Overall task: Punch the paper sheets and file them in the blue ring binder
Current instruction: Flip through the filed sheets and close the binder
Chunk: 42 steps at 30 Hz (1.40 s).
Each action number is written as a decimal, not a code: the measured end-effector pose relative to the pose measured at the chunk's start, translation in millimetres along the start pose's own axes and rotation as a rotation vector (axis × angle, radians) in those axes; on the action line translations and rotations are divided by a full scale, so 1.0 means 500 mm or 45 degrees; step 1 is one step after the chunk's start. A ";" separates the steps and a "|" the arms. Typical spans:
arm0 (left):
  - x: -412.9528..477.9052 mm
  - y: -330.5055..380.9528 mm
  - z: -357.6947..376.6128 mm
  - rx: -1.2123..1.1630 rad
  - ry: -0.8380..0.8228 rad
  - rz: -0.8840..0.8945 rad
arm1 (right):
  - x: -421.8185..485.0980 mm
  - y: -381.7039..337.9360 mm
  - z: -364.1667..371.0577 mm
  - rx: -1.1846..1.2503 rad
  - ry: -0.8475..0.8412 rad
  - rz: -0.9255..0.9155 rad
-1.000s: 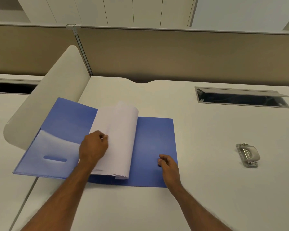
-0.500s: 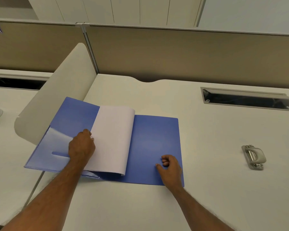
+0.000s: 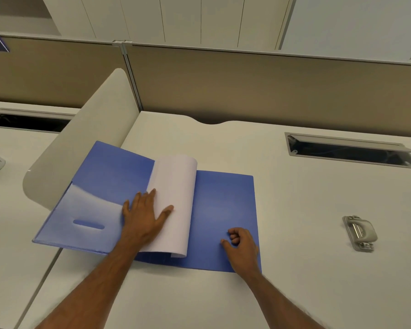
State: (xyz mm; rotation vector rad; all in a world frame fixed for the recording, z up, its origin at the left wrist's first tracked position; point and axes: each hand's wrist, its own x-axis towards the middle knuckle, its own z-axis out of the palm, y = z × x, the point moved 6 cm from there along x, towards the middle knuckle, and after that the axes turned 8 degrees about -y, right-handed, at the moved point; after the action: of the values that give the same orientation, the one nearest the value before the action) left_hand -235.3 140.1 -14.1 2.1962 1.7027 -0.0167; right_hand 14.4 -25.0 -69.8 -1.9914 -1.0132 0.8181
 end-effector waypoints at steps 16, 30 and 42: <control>-0.083 0.238 0.090 -0.440 -0.025 0.610 | 0.005 -0.057 -0.004 0.528 -0.201 0.074; -0.153 0.326 0.199 -0.376 -0.489 0.588 | 0.020 -0.032 -0.058 0.278 0.008 0.244; -0.219 -0.060 0.030 -0.980 1.337 -0.603 | 0.023 -0.204 0.143 -0.688 -0.536 -0.563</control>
State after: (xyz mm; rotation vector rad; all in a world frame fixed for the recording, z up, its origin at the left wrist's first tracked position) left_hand -290.2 39.6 -11.5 1.1843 2.1104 1.5949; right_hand -74.8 49.8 -24.7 -1.9250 -2.0105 0.7808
